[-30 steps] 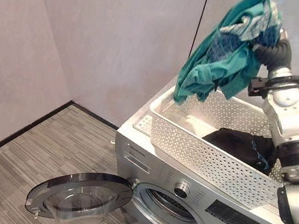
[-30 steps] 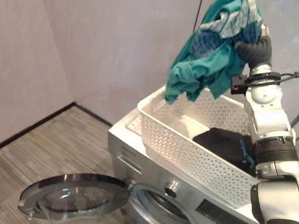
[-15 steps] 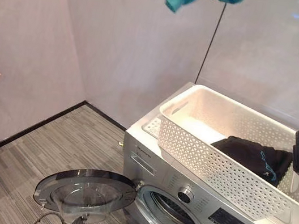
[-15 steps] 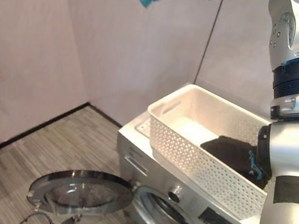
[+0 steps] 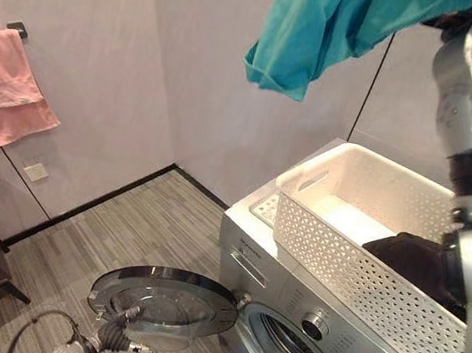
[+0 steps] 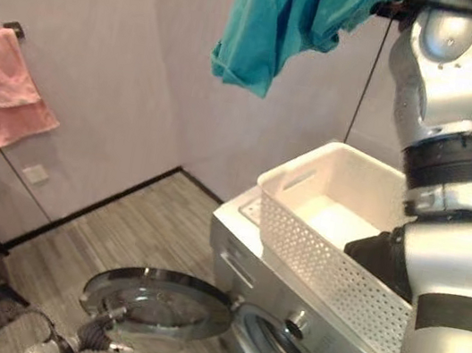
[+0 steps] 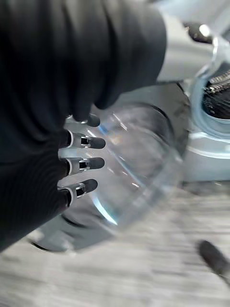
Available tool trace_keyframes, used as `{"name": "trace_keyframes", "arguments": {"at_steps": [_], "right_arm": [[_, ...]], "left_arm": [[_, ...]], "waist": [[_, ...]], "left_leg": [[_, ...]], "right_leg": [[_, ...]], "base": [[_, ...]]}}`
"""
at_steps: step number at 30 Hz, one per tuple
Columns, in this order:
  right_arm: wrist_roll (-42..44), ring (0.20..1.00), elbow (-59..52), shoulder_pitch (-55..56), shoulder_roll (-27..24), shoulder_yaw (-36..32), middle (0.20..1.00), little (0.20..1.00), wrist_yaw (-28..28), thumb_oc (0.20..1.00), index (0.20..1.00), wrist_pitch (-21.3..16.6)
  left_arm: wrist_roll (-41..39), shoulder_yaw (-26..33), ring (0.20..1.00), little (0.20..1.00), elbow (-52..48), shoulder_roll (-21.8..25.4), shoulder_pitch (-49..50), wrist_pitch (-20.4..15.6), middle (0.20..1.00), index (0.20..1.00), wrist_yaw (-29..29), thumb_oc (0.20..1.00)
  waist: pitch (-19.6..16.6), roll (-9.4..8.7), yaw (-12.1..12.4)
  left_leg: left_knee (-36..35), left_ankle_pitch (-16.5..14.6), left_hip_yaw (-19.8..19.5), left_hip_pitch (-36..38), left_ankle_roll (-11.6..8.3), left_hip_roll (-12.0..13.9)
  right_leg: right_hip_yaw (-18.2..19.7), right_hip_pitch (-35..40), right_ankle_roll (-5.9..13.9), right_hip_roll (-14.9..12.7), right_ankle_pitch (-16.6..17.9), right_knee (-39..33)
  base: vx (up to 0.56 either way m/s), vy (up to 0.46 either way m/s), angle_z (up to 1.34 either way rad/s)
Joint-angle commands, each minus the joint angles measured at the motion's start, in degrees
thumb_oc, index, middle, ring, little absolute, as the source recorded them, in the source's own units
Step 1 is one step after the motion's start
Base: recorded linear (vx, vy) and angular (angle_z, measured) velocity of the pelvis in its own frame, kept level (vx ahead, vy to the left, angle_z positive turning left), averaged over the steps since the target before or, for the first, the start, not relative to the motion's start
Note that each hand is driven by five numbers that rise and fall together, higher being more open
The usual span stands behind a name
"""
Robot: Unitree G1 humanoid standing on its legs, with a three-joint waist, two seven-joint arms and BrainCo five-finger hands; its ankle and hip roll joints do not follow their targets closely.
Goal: Grab the laundry basket,head to the washer,open it,put in the laundry and shut it.
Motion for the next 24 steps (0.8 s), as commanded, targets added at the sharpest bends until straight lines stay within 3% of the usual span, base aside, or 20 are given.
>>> {"name": "trace_keyframes", "arguments": {"at_steps": [1,6,12,13,15,19,20,22,24], "right_arm": [[3.4,0.200,-3.9,0.3,2.7,-0.5,0.200,0.200,1.8,0.200,0.200,-5.1],[1.8,0.200,-15.1,8.7,4.0,-2.1,0.200,0.200,2.4,0.200,0.200,-4.9],[0.6,0.200,-21.6,14.7,3.1,-2.4,0.200,0.200,4.2,0.200,0.200,-4.3],[0.2,0.200,-22.3,15.4,2.0,-2.3,0.200,0.200,4.6,0.200,0.200,-4.0],[-1.8,0.200,-20.0,13.9,-1.4,-1.3,0.200,0.200,4.3,0.200,0.200,-3.7],[-2.4,0.200,-16.0,11.1,-0.9,0.0,0.200,0.200,3.7,0.200,0.200,-3.9],[-2.7,0.200,-12.2,8.4,-1.0,1.4,0.200,0.200,2.9,0.200,0.200,-3.8],[-2.9,0.200,-7.9,5.4,-1.6,3.2,0.200,0.200,3.2,0.200,0.200,-3.6],[-3.0,0.200,-6.2,4.8,-2.1,3.9,0.200,0.200,3.3,0.200,0.200,-3.4]], "left_arm": [[0.9,-0.3,1.000,1.000,1.3,1.2,-1.8,-1.1,1.000,1.000,0.3,1.000],[1.6,-0.1,1.000,1.000,4.1,-1.8,-1.5,-0.6,1.000,1.000,1.4,1.000],[1.1,1.7,1.000,1.000,0.2,-1.0,-0.5,-1.2,1.000,1.000,1.6,1.000],[-0.7,3.1,1.000,1.000,-3.5,0.4,0.6,-1.3,1.000,1.000,1.1,1.000],[-15.1,10.6,1.000,1.000,-19.7,8.8,7.0,-3.4,1.000,1.000,-2.2,1.000],[-21.6,16.0,1.000,1.000,-27.2,15.5,10.3,-3.2,1.000,1.000,-3.9,1.000],[-26.5,20.3,1.000,1.000,-30.9,20.3,11.6,-4.0,1.000,1.000,-4.4,1.000],[-32.4,28.0,1.000,1.000,-35.2,24.7,13.2,-5.1,1.000,1.000,-5.3,1.000],[-36.8,32.8,1.000,1.000,-36.3,25.7,13.3,-5.8,1.000,1.000,-5.1,1.000]], "waist": [[-2.8,-4.79,0.0],[-2.5,-4.23,-0.7],[-2.3,-3.89,-0.8],[-2.3,-3.89,-0.7],[-2.3,-3.77,0.0],[-2.6,-4.13,0.1],[-2.8,-4.25,0.6],[-2.9,-4.79,1.0],[-3.2,-5.17,1.4]], "left_leg": [[0.1,3.3,0.6,-4.3,-2.03,-2.6],[0.1,3.2,1.5,-3.9,-1.85,-2.4],[0.1,3.1,2.5,-3.8,-1.66,-2.2],[0.1,3.1,2.6,-3.7,-1.61,-2.1],[0.1,2.7,2.9,-3.4,-1.47,-2.1],[0.1,3.1,3.0,-3.6,-1.48,-2.1],[0.1,3.2,2.9,-3.6,-1.60,-2.0],[0.1,3.3,2.8,-3.5,-1.76,-2.0],[0.1,3.4,2.6,-3.6,-1.90,-2.1]], "right_leg": [[4.6,1.2,1.49,-1.1,0.4,1.3],[5.9,1.0,1.23,-0.9,0.6,1.5],[6.9,0.6,1.22,-0.7,1.0,1.0],[7.0,0.6,1.25,-0.7,1.0,0.9],[7.3,0.8,1.53,-0.8,1.2,0.4],[7.3,0.7,1.58,-0.7,1.8,-0.1],[7.3,0.8,1.65,-0.7,2.0,-0.2],[7.2,1.1,1.69,-0.7,2.1,-0.4],[6.9,1.2,1.66,-0.7,2.2,-0.6]], "base": [[0.00,0.000,0.00],[-0.01,0.001,-0.05],[-0.01,0.000,-0.16],[0.00,0.001,-0.06],[0.01,0.007,-0.18],[0.00,-0.001,-0.06],[0.00,0.000,0.00],[0.01,-0.003,0.02],[0.00,0.000,0.00]]}}
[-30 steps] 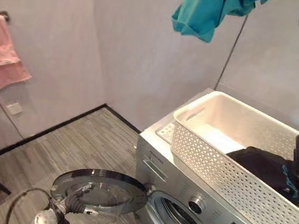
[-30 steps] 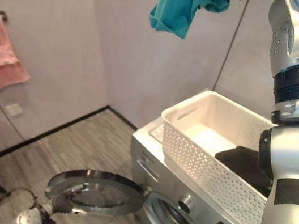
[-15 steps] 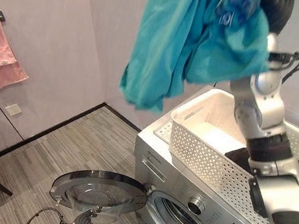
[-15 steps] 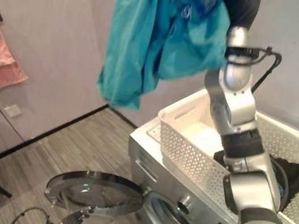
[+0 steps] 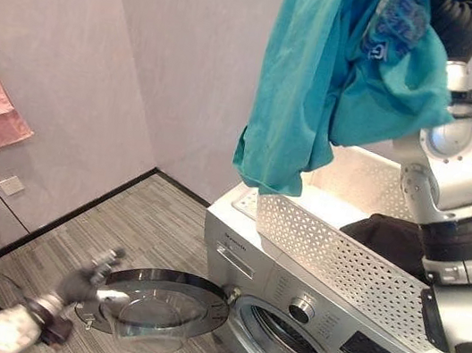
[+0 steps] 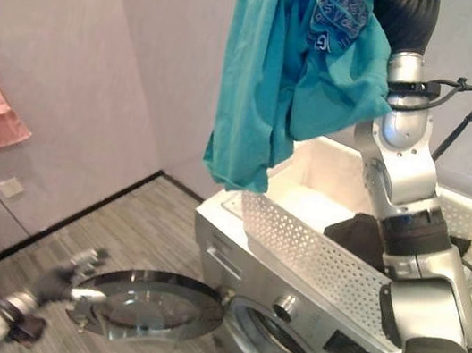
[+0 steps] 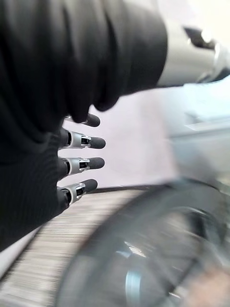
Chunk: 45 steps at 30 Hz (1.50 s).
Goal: Grab the laundry basket,head to the washer,open it,put in the laundry and shut it.
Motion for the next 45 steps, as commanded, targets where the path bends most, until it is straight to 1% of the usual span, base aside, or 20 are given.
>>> {"name": "trace_keyframes", "arguments": {"at_steps": [1,2,3,4,7,10,12,13,14,15,19,22,23,27,29,34,37,39,41,45], "right_arm": [[-1.0,0.200,1.7,-7.3,-0.4,1.7,0.200,0.200,-0.3,0.200,0.200,-1.4],[-1.9,0.200,2.6,-8.1,-1.7,2.4,0.200,0.200,-0.3,0.200,0.200,-0.9],[-1.8,0.200,2.7,-8.3,-1.7,2.5,0.200,0.200,-0.3,0.200,0.200,-0.9],[-1.8,0.200,4.5,-9.8,-2.1,3.4,0.200,0.200,-0.1,0.200,0.200,-0.6],[-1.3,0.200,7.5,-12.6,-2.2,4.9,0.200,0.200,0.3,0.200,0.200,-0.3],[-1.9,0.200,9.2,-15.9,-1.9,7.4,0.200,0.200,0.2,0.200,0.200,0.2],[-1.7,0.200,10.4,-17.8,-0.3,8.1,0.200,0.200,-0.2,0.200,0.200,0.5],[-2.2,0.200,10.5,-19.4,0.9,8.8,0.200,0.200,-0.6,0.200,0.200,0.8],[-2.2,0.200,10.5,-19.5,0.8,8.8,0.200,0.200,-0.6,0.200,0.200,0.8],[-2.4,0.200,10.0,-19.6,1.5,9.1,0.200,0.200,-0.5,0.200,0.200,0.9],[-3.3,0.200,8.2,-19.8,2.2,10.0,0.200,0.200,-0.3,0.200,0.200,1.4],[-5.0,0.200,7.0,-19.8,4.5,10.9,0.200,0.200,-0.7,0.200,0.200,2.3],[-5.5,0.200,6.4,-19.6,5.2,11.3,0.200,0.200,-0.8,0.200,0.200,2.7],[-6.5,0.200,5.2,-18.6,6.6,11.5,0.200,0.200,-0.7,0.200,0.200,3.0],[-6.1,0.200,4.1,-16.9,8.0,11.6,0.200,0.200,-0.1,0.200,0.200,2.9],[-7.4,0.200,2.0,-15.2,8.6,12.8,0.200,0.200,1.6,0.200,0.200,3.3],[-12.3,0.200,0.8,-13.2,8.6,12.9,0.200,0.200,1.7,0.200,0.200,4.0],[-11.7,0.200,1.5,-12.6,9.7,13.1,0.200,0.200,2.2,0.200,0.200,4.0],[-7.7,0.200,1.7,-11.0,11.5,13.2,0.200,0.200,3.2,0.200,0.200,3.8],[-6.8,0.200,-1.1,-7.9,11.2,13.5,0.200,0.200,4.8,0.200,0.200,4.1]], "left_arm": [[-10.5,7.1,1.000,1.000,-3.8,2.6,-0.6,-5.2,1.000,1.000,-0.2,1.000],[-13.1,9.7,1.000,1.000,-4.8,2.8,-2.3,-6.0,1.000,1.000,0.0,1.000],[-13.1,9.8,1.000,1.000,-4.8,2.8,-2.3,-6.0,1.000,1.000,0.0,1.000],[-15.8,10.9,1.000,1.000,-5.9,2.1,-4.2,-6.8,1.000,1.000,0.3,1.000],[-17.2,10.8,1.000,1.000,-6.2,1.2,-6.8,-7.5,1.000,1.000,0.7,1.000],[-18.6,9.4,1.000,1.000,-6.8,-1.3,-11.8,-8.8,1.000,1.000,2.2,1.000],[-17.8,5.7,1.000,1.000,-8.0,-5.8,-18.2,-10.0,1.000,1.000,4.6,1.000],[-15.9,0.8,1.000,1.000,-8.4,-10.3,-24.5,-10.9,1.000,1.000,6.3,1.000],[-15.9,0.6,1.000,1.000,-8.3,-10.4,-24.7,-10.9,1.000,1.000,6.4,1.000],[-15.6,-1.2,1.000,1.000,-8.5,-11.9,-26.6,-10.9,1.000,1.000,6.5,1.000],[-14.2,-5.3,1.000,1.000,-8.0,-15.8,-31.1,-11.1,1.000,1.000,7.5,1.000],[-18.0,-8.9,1.000,1.000,-7.2,-19.8,-34.3,-10.7,1.000,1.000,7.5,1.000],[-17.8,-9.6,1.000,1.000,-7.3,-20.7,-35.0,-10.9,1.000,1.000,7.9,1.000],[-18.7,-11.5,1.000,1.000,-8.3,-23.2,-37.3,-11.6,1.000,1.000,8.4,1.000],[-19.4,-13.3,1.000,1.000,-8.0,-24.6,-39.3,-11.8,1.000,1.000,8.7,1.000],[-20.1,-14.2,1.000,1.000,-9.2,-24.8,-40.6,-12.0,1.000,1.000,8.5,1.000],[-21.0,-15.7,1.000,1.000,-10.5,-26.5,-42.3,-12.4,1.000,1.000,8.5,1.000],[-21.2,-16.7,1.000,1.000,-10.3,-27.4,-43.8,-12.8,1.000,1.000,8.7,1.000],[-20.9,-18.1,1.000,1.000,-10.0,-28.8,-45.8,-12.8,1.000,1.000,9.3,1.000],[-21.2,-20.0,1.000,1.000,-10.4,-30.4,-48.6,-12.9,1.000,1.000,9.8,1.000]], "waist": [[-3.8,-5.82,1.5],[-4.1,-6.15,1.9],[-4.0,-6.13,1.9],[-4.3,-6.59,2.2],[-4.4,-6.91,2.2],[-4.7,-7.25,2.0],[-5.0,-7.73,1.4],[-5.1,-8.16,0.8],[-5.0,-8.10,0.9],[-5.0,-8.31,0.4],[-4.9,-8.54,-0.4],[-4.9,-8.55,-1.4],[-4.9,-8.53,-1.6],[-4.7,-8.54,-2.2],[-4.7,-8.46,-2.7],[-4.8,-8.30,-2.9],[-4.9,-8.10,-2.9],[-5.0,-8.15,-2.9],[-4.9,-8.14,-3.0],[-4.9,-8.06,-3.3]], "left_leg": [[-0.9,4.2,-0.8,-3.4,-1.92,-3.1],[-0.9,4.3,-1.1,-3.4,-2.00,-3.2],[-0.9,4.3,-1.1,-3.4,-2.00,-3.2],[-0.9,4.3,-1.3,-3.4,-2.04,-3.3],[-0.9,4.2,-1.5,-3.3,-2.09,-3.3],[-0.9,4.2,-1.4,-3.2,-2.22,-3.3],[-0.9,4.0,-1.6,-3.2,-2.32,-3.3],[-0.9,3.8,-1.8,-3.1,-2.30,-3.2],[-0.9,3.8,-1.8,-3.1,-2.30,-3.2],[-0.9,3.7,-1.6,-3.1,-2.31,-3.2],[-0.9,3.3,-1.2,-2.9,-2.20,-3.1],[-0.9,3.1,-0.4,-2.8,-1.97,-3.0],[-0.9,3.0,-0.3,-2.7,-1.90,-2.9],[-0.9,2.6,0.3,-2.1,-1.66,-2.7],[-0.9,2.4,0.6,-1.7,-1.58,-2.6],[-0.9,2.1,0.8,-1.2,-1.50,-2.7],[-0.9,1.9,0.8,-0.7,-1.42,-2.8],[-0.9,1.9,0.7,-0.8,-1.49,-2.8],[-0.9,1.9,0.8,-0.8,-1.54,-2.8],[-0.9,1.7,1.0,-0.7,-1.45,-2.8]], "right_leg": [[3.0,6.9,2.88,0.1,6.0,-10.6],[2.7,7.1,2.84,0.1,6.0,-10.7],[2.6,7.2,2.84,0.1,6.0,-10.7],[2.5,7.4,2.82,0.1,6.0,-10.9],[2.5,7.6,2.83,0.1,6.0,-11.0],[2.6,7.7,2.75,0.1,5.9,-11.1],[2.7,7.7,2.65,0.1,5.8,-11.1],[2.9,7.8,2.56,0.1,5.7,-10.9],[2.9,7.8,2.56,0.1,5.7,-10.9],[3.0,7.8,2.57,0.1,5.7,-10.9],[3.7,7.6,2.51,0.2,5.7,-10.8],[4.5,7.1,2.50,0.3,5.8,-10.5],[4.8,7.1,2.46,0.3,5.8,-10.4],[5.5,6.9,2.43,0.4,5.6,-9.8],[6.0,7.0,2.37,0.3,5.3,-9.4],[6.0,7.3,2.40,0.3,5.1,-9.1],[6.1,7.7,2.48,0.2,5.0,-9.2],[6.0,7.8,2.48,0.2,4.9,-9.4],[6.1,7.8,2.51,0.1,5.1,-9.7],[6.2,7.7,2.61,0.1,5.2,-9.7]], "base": [[0.02,-0.017,0.06],[0.02,-0.013,0.10],[0.03,-0.014,0.13],[0.01,-0.006,0.08],[0.02,-0.009,0.12],[0.01,-0.002,0.02],[0.02,-0.002,0.01],[0.03,-0.005,0.01],[0.00,0.000,0.00],[0.00,0.000,0.00],[0.00,0.000,-0.01],[0.01,-0.001,-0.10],[0.02,0.002,-0.17],[0.02,0.004,-0.15],[0.03,0.005,-0.12],[0.01,0.001,-0.04],[0.00,0.000,0.00],[0.00,0.000,0.00],[0.00,0.000,0.00],[0.00,0.000,0.00]]}}
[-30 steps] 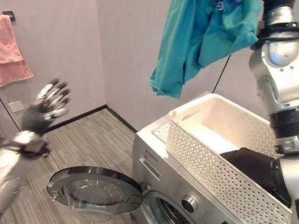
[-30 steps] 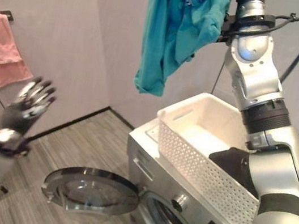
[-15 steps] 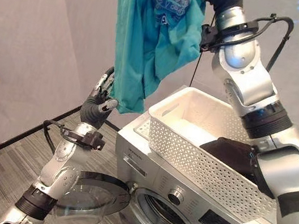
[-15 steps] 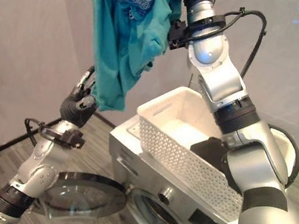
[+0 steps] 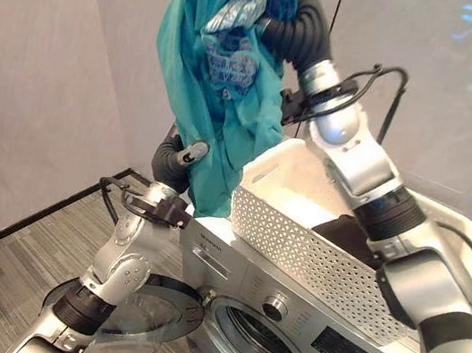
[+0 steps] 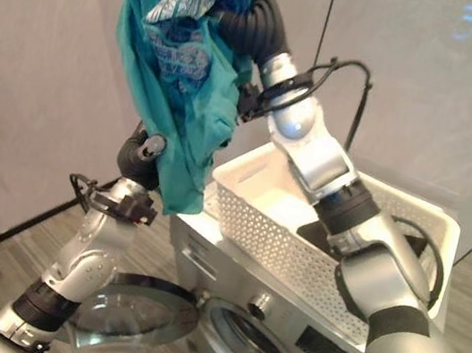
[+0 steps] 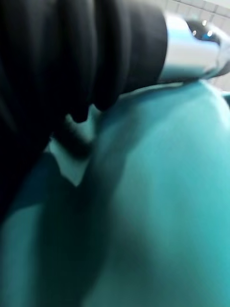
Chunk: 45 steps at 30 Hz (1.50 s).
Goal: Grab the laundry basket,head to the washer,open it,put in the laundry and shut it.
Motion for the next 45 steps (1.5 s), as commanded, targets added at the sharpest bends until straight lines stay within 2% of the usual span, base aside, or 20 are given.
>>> {"name": "trace_keyframes", "arguments": {"at_steps": [1,5,9,15,18,21,23,27,30,36,40,45], "right_arm": [[1.7,0.200,-0.2,-3.3,-1.3,-1.9,0.200,0.200,0.6,0.200,0.200,-1.2],[-1.2,0.200,-1.2,-0.9,-2.0,-3.0,0.200,0.200,0.3,0.200,0.200,-1.4],[2.9,0.200,-3.5,4.2,-1.6,-4.6,0.200,0.200,2.1,0.200,0.200,-1.9],[8.7,0.200,-8.8,10.7,-6.3,-3.8,0.200,0.200,6.6,0.200,0.200,-1.3],[10.3,0.200,-11.9,12.5,-12.6,-0.9,0.200,0.200,10.5,0.200,0.200,-0.8],[9.1,0.200,-13.3,13.3,-15.4,-0.4,0.200,0.200,11.3,0.200,0.200,-0.7],[4.7,0.200,-16.8,14.1,-19.8,1.0,0.200,0.200,13.1,0.200,0.200,-1.0],[0.8,0.200,-18.6,14.5,-21.7,1.4,0.200,0.200,14.0,0.200,0.200,-1.7],[-3.2,0.200,-21.5,13.3,-25.8,4.2,0.200,0.200,16.2,0.200,0.200,-1.7],[-4.0,0.200,-23.7,10.9,-30.7,8.5,0.200,0.200,18.8,0.200,0.200,-1.8],[-5.4,0.200,-24.7,10.1,-32.6,10.5,0.200,0.200,20.3,0.200,0.200,-1.8],[-6.3,0.200,-25.0,10.1,-32.1,10.8,0.200,0.200,20.6,0.200,0.200,-1.9]], "left_arm": [[-1.3,-0.4,1.000,1.000,-2.2,0.3,-3.6,-3.9,1.000,1.000,0.5,1.000],[-0.9,-2.1,1.000,1.000,-2.2,-1.1,-5.9,-4.1,1.000,1.000,0.7,1.000],[-1.0,-3.6,1.000,1.000,-1.1,-2.9,-7.4,-4.1,1.000,1.000,1.2,1.000],[-0.8,-3.7,1.000,1.000,-1.4,-3.9,-8.1,-3.7,1.000,1.000,1.5,1.000],[-1.1,-4.4,1.000,1.000,-1.7,-4.8,-8.4,-3.7,1.000,1.000,1.0,1.000],[-1.4,-4.8,1.000,1.000,-2.3,-4.9,-8.1,-3.6,1.000,1.000,0.4,1.000],[-3.0,-5.2,1.000,1.000,-4.3,-5.6,-7.3,-3.2,1.000,1.000,-1.2,1.000],[-4.5,-5.9,1.000,1.000,-5.0,-6.3,-7.1,-3.1,1.000,1.000,-2.1,1.000],[-5.1,-6.0,1.000,1.000,-5.2,-6.6,-7.7,-2.9,1.000,1.000,-2.8,1.000],[-5.8,-6.0,1.000,1.000,-6.1,-7.1,-9.1,-3.5,1.000,1.000,-3.0,1.000],[-5.5,-5.7,1.000,1.000,-6.8,-7.1,-9.8,-3.8,1.000,1.000,-2.8,1.000],[-5.2,-6.2,1.000,1.000,-6.8,-7.2,-10.3,-3.9,1.000,1.000,-2.5,1.000]], "waist": [[-2.8,-3.83,-0.1],[-2.8,-3.69,-0.1],[-2.6,-3.69,-0.2],[-2.5,-3.91,-0.9],[-2.5,-4.24,-1.6],[-2.5,-4.32,-1.9],[-2.4,-4.22,-2.5],[-2.3,-4.06,-2.7],[-2.3,-3.96,-3.1],[-2.1,-3.90,-3.7],[-2.0,-3.88,-3.7],[-1.9,-3.72,-3.7]], "left_leg": [[-1.0,1.1,-0.7,-1.8,-0.48,-4.0],[-1.0,0.9,-0.7,-1.6,-0.35,-4.1],[-1.0,0.7,-0.5,-1.4,-0.22,-4.1],[-1.0,0.8,-0.1,-1.5,-0.22,-4.0],[-1.0,0.8,0.2,-1.7,-0.36,-3.9],[-1.0,0.8,0.3,-1.7,-0.36,-3.9],[-1.0,0.8,0.5,-1.7,-0.34,-3.9],[-1.0,0.8,0.6,-1.7,-0.35,-3.9],[-1.0,0.9,0.8,-1.9,-0.44,-3.8],[-1.0,1.1,0.9,-2.1,-0.51,-3.8],[-1.0,1.1,0.9,-2.2,-0.56,-3.8],[-1.0,1.1,1.0,-2.2,-0.43,-3.8]], "right_leg": [[4.3,11.8,4.45,-0.1,10.9,-18.3],[4.6,11.9,4.55,-0.2,10.8,-18.4],[4.8,12.1,4.56,-0.2,10.7,-18.4],[5.2,11.7,4.65,-0.2,10.9,-18.2],[5.3,11.4,4.83,-0.1,11.2,-18.3],[5.4,11.3,4.90,-0.2,11.3,-18.3],[5.7,11.1,5.01,0.0,11.3,-18.2],[5.8,11.0,5.07,0.0,11.5,-18.5],[6.0,10.8,5.19,-0.1,11.8,-18.7],[6.1,10.4,5.28,0.1,12.1,-18.9],[6.0,10.4,5.32,0.1,12.2,-19.0],[6.2,10.2,5.35,0.0,12.4,-18.9]], "base": [[0.00,0.000,0.00],[0.00,0.000,0.00],[0.00,0.000,0.00],[0.00,0.000,-0.01],[-0.01,0.000,-0.01],[0.00,0.000,0.00],[-0.02,-0.005,-0.05],[-0.02,-0.003,-0.09],[0.00,0.000,0.00],[0.00,0.000,0.00],[0.00,0.000,0.00],[0.00,-0.001,-0.02]]}}
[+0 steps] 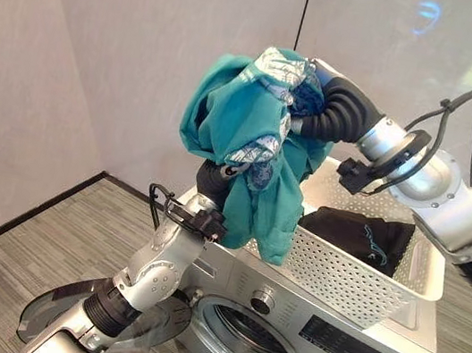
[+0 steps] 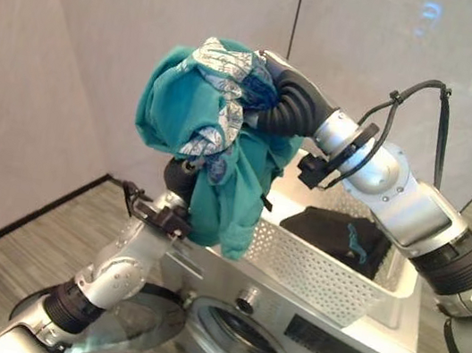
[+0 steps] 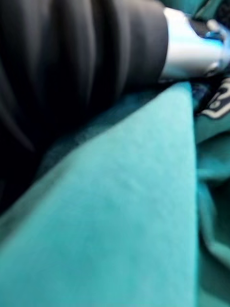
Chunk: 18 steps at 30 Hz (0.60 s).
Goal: Grab the laundry basket,head to the washer,open it,put in the laundry and shut it.
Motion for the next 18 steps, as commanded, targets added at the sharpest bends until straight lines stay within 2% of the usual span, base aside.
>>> {"name": "trace_keyframes", "arguments": {"at_steps": [1,2,3,4,5,12,18], "right_arm": [[-4.4,0.253,1.5,1.0,0.9,6.1,0.253,0.253,4.9,0.253,0.253,0.8],[-4.7,0.282,1.5,0.9,1.2,6.3,0.282,0.282,5.0,0.282,0.282,0.9],[-6.0,0.485,1.9,0.4,1.6,6.9,0.485,0.485,5.1,0.485,0.485,1.1],[-6.0,0.517,2.0,0.4,1.6,6.9,0.517,0.517,5.1,0.517,0.517,1.1],[-7.9,1.000,2.1,-0.9,2.3,8.0,1.000,1.000,4.9,1.000,1.000,0.9],[-8.8,1.000,1.3,0.3,3.5,5.4,1.000,1.000,3.9,1.000,1.000,0.4],[-11.6,1.000,0.4,5.9,4.6,-4.1,1.000,1.000,0.7,1.000,1.000,-0.7]], "left_arm": [[1.0,2.2,1.000,1.000,-7.3,-1.9,-8.3,-5.1,1.000,1.000,-4.2,1.000],[1.0,2.1,1.000,1.000,-7.3,-2.0,-8.4,-5.0,1.000,1.000,-4.2,1.000],[0.8,1.2,1.000,1.000,-7.1,-2.3,-8.8,-4.5,1.000,1.000,-4.6,1.000],[0.8,1.2,0.868,0.868,-7.1,-2.3,-8.8,-4.5,0.868,0.868,-4.6,0.868],[0.2,0.4,0.200,0.200,-7.2,-3.2,-9.2,-4.2,0.200,0.200,-5.0,0.200],[0.8,0.8,0.200,0.200,-7.8,-3.0,-8.7,-4.2,0.200,0.200,-5.2,0.200],[2.6,4.4,0.200,0.200,-7.9,-1.7,-4.8,-4.6,0.200,0.200,-5.5,0.200]], "waist": [[-1.3,-2.37,0.7],[-1.3,-2.35,0.7],[-1.3,-2.24,0.6],[-1.3,-2.22,0.7],[-1.3,-2.17,0.6],[-1.1,-1.89,0.7],[-1.2,-1.56,0.9]], "left_leg": [[-1.0,1.3,-0.7,-2.2,-0.60,-3.3],[-1.0,1.3,-0.7,-2.2,-0.57,-3.3],[-1.0,1.2,-0.7,-2.2,-0.49,-3.3],[-1.0,1.2,-0.7,-2.2,-0.49,-3.3],[-1.0,1.1,-0.7,-2.2,-0.42,-3.3],[-1.0,1.0,-0.7,-2.0,-0.29,-3.3],[-1.0,0.7,-0.8,-1.7,-0.17,-3.4]], "right_leg": [[4.4,11.4,5.23,0.0,12.4,-19.7],[4.4,11.3,5.23,0.0,12.4,-19.7],[4.6,11.3,5.22,0.0,12.4,-19.6],[4.6,11.3,5.22,0.0,12.4,-19.6],[4.7,11.3,5.22,0.0,12.4,-19.6],[4.9,11.4,5.23,0.0,12.2,-19.5],[4.9,11.6,5.26,0.0,12.0,-19.5]], "base": [[0.00,-0.004,-0.06],[0.00,-0.003,-0.09],[0.01,0.000,-0.10],[0.01,-0.006,-0.09],[0.01,-0.008,-0.04],[0.00,0.000,0.00],[0.00,0.000,0.00]]}}
